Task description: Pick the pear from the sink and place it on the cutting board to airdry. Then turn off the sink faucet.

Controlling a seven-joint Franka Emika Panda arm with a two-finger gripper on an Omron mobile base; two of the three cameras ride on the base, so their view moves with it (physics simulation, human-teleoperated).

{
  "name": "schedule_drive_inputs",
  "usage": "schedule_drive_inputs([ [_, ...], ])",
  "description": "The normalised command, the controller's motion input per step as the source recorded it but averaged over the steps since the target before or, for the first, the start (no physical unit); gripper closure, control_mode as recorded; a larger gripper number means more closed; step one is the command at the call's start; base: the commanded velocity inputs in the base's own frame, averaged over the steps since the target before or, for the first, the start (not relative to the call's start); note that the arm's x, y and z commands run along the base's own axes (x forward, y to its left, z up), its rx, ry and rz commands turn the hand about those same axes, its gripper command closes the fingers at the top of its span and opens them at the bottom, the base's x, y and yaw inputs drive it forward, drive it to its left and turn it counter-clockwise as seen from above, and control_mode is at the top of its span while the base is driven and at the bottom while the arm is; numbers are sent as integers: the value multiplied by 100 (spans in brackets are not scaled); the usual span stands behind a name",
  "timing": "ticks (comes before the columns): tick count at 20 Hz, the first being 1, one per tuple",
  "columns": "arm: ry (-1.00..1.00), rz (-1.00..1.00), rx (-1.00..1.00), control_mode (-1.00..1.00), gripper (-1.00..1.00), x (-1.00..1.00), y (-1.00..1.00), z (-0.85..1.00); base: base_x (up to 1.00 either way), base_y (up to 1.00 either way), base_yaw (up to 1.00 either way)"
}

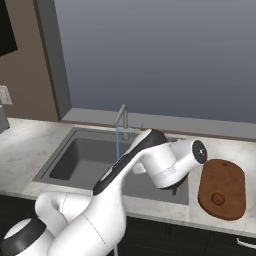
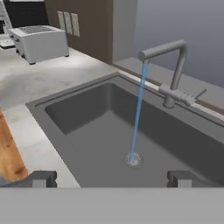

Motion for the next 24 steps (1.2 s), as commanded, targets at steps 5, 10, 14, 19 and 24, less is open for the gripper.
schedule_drive_inputs([
  [5,0,16,8,-100,-100,33,0,0,0,0,0],
  [10,0,17,8,-100,-100,28,0,0,0,0,0],
  [14,-2,17,2,-100,-100,3,3,0,0,0,0],
  [19,-7,0,0,-100,-100,2,26,0,0,0,0],
  [24,-12,-13,1,-100,-100,10,38,0,0,0,0],
])
